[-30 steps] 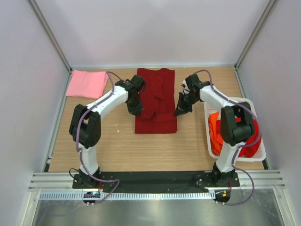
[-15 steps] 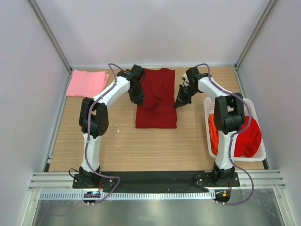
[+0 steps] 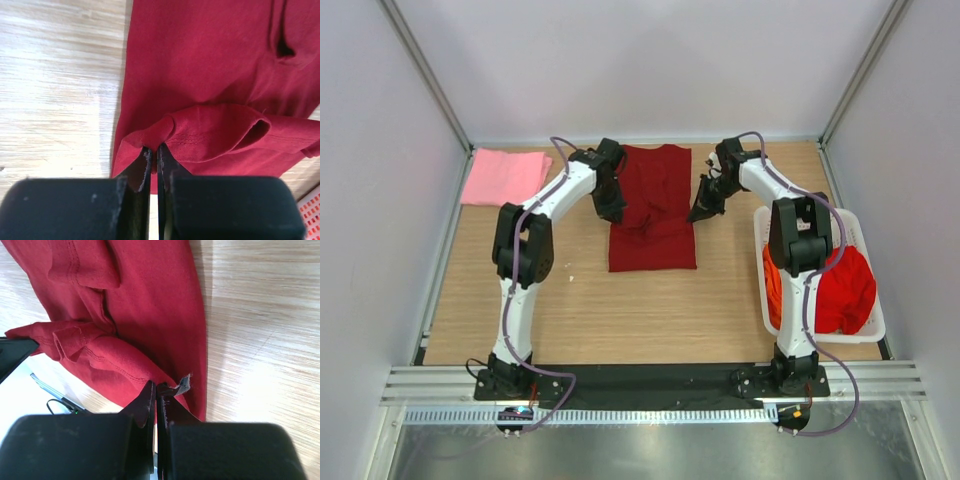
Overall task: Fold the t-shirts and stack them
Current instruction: Fold the tshirt
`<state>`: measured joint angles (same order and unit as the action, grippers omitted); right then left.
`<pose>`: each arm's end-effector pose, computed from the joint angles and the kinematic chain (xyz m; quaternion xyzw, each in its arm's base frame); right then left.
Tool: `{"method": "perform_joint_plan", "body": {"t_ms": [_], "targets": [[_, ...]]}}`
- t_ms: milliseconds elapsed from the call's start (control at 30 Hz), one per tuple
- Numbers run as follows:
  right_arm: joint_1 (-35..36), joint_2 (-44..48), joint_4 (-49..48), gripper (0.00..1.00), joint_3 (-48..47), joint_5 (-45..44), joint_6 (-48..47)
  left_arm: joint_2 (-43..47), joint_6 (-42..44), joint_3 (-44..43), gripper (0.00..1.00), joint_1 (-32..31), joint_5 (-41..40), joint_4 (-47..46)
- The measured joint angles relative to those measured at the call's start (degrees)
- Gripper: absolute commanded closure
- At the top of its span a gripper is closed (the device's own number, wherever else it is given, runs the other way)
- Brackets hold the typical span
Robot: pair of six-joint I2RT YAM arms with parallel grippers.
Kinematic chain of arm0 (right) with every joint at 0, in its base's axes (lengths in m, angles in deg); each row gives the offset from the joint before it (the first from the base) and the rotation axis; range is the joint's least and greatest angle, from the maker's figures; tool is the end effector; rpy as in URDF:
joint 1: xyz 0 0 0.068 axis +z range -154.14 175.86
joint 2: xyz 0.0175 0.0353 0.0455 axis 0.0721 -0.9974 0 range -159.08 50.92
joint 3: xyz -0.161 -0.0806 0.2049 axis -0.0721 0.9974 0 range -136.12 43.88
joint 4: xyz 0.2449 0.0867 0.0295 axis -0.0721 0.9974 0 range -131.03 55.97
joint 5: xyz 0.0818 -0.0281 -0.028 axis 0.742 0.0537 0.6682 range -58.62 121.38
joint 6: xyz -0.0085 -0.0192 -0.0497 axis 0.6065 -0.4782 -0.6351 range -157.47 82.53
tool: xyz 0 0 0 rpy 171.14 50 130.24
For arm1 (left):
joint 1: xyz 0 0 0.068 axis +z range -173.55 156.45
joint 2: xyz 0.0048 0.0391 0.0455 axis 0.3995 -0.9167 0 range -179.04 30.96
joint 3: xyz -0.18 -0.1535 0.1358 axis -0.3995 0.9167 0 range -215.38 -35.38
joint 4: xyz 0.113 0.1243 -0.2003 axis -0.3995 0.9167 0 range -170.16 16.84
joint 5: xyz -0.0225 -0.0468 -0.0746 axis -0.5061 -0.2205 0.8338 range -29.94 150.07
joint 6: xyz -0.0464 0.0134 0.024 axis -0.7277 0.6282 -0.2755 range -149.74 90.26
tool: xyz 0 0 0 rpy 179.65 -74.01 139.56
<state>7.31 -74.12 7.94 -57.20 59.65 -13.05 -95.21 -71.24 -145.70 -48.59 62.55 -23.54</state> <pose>0.4383 0.1060 0.1842 0.0723 0.9569 0.2740 0.0626 0.4168 -0.1964 0.2129 -0.1381 0.9784 -0.1015 0.1156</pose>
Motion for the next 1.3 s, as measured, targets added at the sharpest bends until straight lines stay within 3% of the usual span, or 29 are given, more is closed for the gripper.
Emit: {"method": "perform_joint_plan", "body": {"t_ms": [300,667,767,900,1033,1167,1300], "targets": [[-0.5,-2.3,-0.1,0.96,-1.6,0.5,1.2,-2.1,0.0,-5.2,0.98,0.3,0.2,0.3],[-1.5,-4.9,-0.6,0.89,-4.0,0.9,3.5,-5.3,0.0,-6.1,0.85,1.1,0.2,1.1],[-2.4,-4.9,-3.1,0.83,-4.2,2.6,7.3,-5.3,0.2,-6.4,0.73,1.3,0.2,1.1],[-3.8,-5.6,-8.8,0.62,-4.5,5.0,14.5,-5.1,1.5,-7.2,0.56,1.4,-0.3,1.2],[-4.5,-7.5,-7.9,0.5,-9.2,3.0,17.6,-4.9,3.7,-10.3,0.52,2.0,-2.7,3.1],[-2.9,-7.8,0.1,0.41,-18.5,-4.7,13.0,-0.8,6.4,-11.1,0.47,2.6,-4.9,4.2],[2.7,-3.2,4.3,0.4,-17.9,-13.7,7.8,10.9,7.5,-1.2,0.47,2.8,-5.0,3.0]]}}
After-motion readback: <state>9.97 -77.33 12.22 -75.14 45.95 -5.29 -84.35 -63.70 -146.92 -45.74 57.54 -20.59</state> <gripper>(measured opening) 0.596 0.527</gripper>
